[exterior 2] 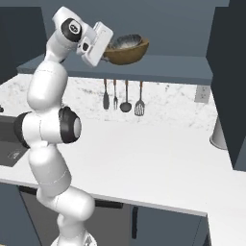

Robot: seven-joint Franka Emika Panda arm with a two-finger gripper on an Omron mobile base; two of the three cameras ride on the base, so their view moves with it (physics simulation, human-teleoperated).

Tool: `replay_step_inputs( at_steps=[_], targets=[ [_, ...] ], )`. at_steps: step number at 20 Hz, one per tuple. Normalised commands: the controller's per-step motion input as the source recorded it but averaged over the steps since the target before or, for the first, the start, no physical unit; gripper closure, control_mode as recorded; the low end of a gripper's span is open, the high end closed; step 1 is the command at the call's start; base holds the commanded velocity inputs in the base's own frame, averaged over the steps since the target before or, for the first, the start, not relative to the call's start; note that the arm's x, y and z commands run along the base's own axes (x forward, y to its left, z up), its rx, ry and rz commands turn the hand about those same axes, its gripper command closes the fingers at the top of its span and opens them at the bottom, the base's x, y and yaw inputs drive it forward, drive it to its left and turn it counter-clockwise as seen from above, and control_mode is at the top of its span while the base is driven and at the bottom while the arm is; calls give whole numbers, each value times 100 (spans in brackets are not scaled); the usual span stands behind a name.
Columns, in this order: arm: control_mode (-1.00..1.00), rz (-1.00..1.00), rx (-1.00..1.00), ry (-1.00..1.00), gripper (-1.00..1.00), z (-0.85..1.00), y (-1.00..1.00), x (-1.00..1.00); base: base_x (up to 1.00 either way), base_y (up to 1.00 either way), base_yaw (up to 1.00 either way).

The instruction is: Pick up the bowls on the counter and stack them on top of one another in the open cabinet. Place the smaller bowl on top of the larger bowl.

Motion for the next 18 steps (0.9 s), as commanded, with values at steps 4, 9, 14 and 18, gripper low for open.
replay_step_inputs(
  at_steps=[4,9,14,18],
  targets=[
    [-100,-2,-1,-7,-100,0,6,-23,0,0,0],
    [-100,-3,0,-29,-100,-28,25,-98,0,0,0],
    [-100,-3,0,-31,-100,-86,10,-100,0,0,0],
    [-100,-2,0,-13,-100,-100,-3,-100,0,0,0]
  ],
)
